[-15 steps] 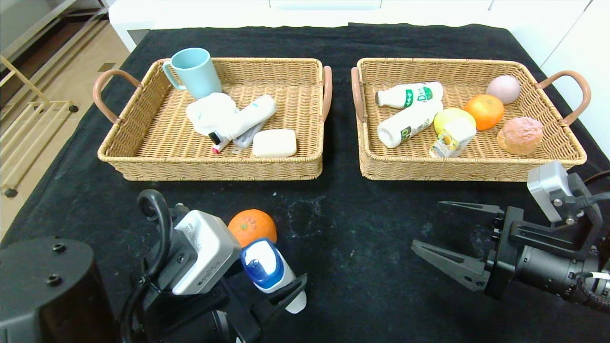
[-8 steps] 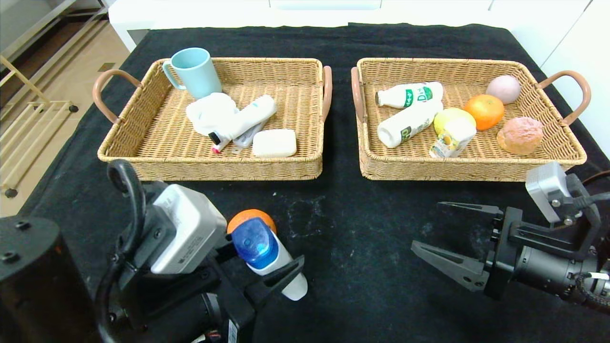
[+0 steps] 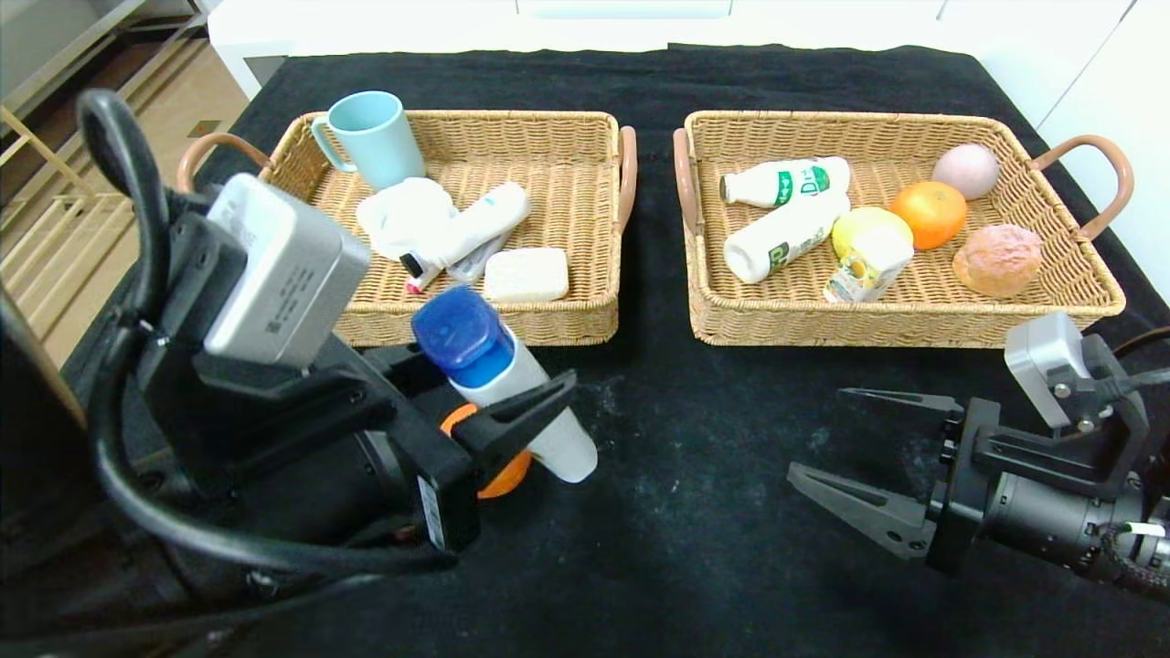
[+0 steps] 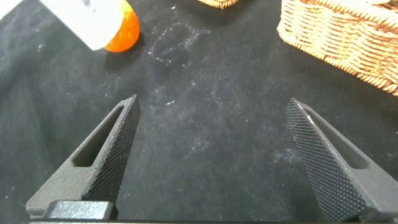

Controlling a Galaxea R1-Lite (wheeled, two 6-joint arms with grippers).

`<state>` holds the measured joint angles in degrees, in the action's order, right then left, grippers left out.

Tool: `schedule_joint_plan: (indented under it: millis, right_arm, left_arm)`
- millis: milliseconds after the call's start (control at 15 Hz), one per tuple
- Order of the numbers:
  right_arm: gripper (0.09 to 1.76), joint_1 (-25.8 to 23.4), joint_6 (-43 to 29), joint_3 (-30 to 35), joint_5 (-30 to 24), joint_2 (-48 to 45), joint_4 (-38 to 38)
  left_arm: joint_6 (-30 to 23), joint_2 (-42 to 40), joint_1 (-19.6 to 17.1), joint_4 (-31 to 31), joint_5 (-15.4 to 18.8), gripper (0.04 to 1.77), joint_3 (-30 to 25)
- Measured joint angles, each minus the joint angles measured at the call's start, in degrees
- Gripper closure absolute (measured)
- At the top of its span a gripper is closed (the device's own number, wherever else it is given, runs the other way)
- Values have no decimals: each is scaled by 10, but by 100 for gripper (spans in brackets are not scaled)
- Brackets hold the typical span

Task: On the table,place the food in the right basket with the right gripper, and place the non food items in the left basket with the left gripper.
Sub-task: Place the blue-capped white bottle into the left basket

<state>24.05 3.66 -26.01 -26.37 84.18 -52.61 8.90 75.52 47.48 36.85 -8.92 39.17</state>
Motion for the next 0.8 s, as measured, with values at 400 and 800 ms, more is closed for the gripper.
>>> schedule_joint_plan:
  millis: [400, 800]
  right_arm:
    - [14, 0, 8, 3, 0, 0, 0]
    - [14, 0, 8, 3, 1, -3, 0]
  left_arm:
    - [0, 28, -18, -42, -1, 88, 116]
    - [2, 89, -78, -79, 4, 88, 217]
